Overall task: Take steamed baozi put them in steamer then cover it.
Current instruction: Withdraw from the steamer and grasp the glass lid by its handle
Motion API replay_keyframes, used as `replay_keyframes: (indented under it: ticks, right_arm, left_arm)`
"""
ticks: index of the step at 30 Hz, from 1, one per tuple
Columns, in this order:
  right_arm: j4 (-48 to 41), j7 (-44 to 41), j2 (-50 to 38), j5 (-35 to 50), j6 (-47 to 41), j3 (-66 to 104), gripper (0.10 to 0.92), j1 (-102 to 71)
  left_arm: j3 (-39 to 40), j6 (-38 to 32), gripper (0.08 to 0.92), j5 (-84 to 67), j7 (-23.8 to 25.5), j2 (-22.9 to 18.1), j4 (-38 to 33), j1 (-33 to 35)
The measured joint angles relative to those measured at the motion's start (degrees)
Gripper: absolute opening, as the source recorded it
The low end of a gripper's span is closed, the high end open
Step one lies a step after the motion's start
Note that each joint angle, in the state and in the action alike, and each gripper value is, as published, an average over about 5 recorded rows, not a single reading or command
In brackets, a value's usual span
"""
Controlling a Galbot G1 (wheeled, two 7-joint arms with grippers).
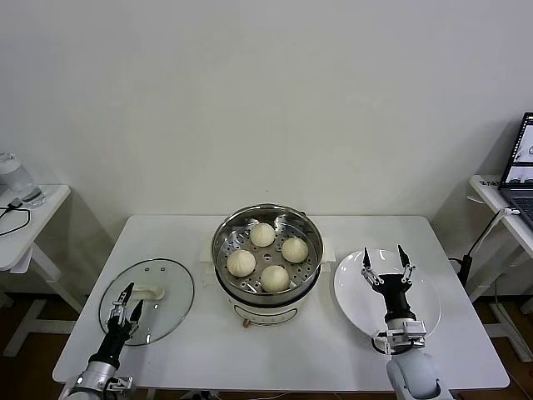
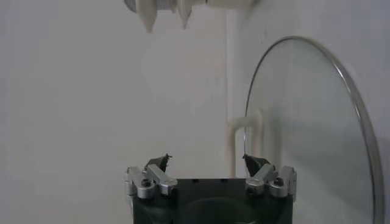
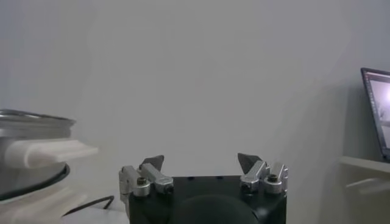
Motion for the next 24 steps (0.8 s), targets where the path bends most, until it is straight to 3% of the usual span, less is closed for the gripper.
replay_keyframes:
  ticks: [24]
  right_arm:
    - [-0.08, -0.5, 0.55, -1.56, 0.27, 0.84, 0.823, -0.8]
  left_arm:
    - [2.25, 1.23, 0.823, 0.53, 0.3, -0.48, 5.08, -7.14]
